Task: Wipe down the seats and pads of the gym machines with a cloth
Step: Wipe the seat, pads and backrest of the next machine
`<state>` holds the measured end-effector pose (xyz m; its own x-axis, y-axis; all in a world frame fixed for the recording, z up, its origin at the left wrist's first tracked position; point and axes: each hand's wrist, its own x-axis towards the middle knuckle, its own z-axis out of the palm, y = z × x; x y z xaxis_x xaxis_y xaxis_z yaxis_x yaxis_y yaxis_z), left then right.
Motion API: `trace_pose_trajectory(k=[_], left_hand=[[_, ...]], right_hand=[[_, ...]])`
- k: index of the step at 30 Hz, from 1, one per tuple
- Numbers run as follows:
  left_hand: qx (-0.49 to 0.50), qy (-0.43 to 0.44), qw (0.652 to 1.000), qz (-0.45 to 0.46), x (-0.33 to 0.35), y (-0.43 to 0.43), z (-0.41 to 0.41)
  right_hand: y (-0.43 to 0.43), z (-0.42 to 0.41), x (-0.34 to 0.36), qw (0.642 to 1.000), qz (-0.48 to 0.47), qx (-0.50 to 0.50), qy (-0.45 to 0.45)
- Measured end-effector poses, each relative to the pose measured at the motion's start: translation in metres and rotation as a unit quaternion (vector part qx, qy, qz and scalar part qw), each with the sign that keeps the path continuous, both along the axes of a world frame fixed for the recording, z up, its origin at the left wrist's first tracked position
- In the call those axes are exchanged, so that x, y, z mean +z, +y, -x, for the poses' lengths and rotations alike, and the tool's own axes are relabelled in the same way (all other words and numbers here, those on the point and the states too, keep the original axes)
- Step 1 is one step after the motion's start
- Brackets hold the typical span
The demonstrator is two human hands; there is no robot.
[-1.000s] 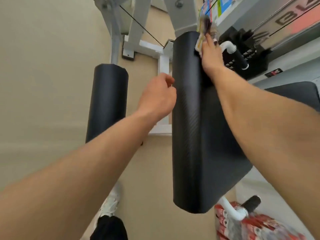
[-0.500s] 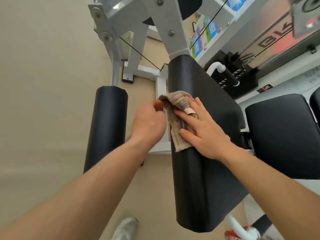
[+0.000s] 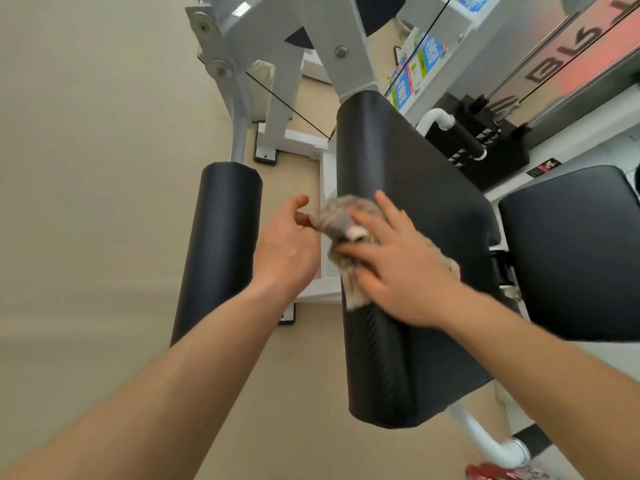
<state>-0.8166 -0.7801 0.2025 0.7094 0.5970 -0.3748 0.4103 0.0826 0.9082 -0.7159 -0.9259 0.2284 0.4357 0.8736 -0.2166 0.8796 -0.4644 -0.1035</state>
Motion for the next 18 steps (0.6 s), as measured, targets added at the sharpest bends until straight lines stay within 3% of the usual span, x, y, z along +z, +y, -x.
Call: trace_pose_trajectory(k=[5, 10, 15, 18], left_hand=[[-0.02, 0.006, 1.0, -0.005, -0.02, -0.026, 0.004], [-0.022, 0.002, 0.999, -0.029, -0.008, -0.055, 0.004], [-0.011, -0.017, 0.997, -0.077, -0.004, -0.081, 0.011], [-0.038, -0.024, 0.991, -0.125, -0.003, -0.103, 0.017]], right_hand=[[0.007, -0.028, -0.015, 0.999, 0.003, 0.031, 0.024], [0.037, -0.048, -0.029, 0.997, -0.043, -0.064, -0.006], [-0.061, 0.014, -0.03, 0.978, -0.128, -0.091, 0.134], [-0.112, 0.002, -0.048, 0.961, -0.155, -0.147, 0.174]])
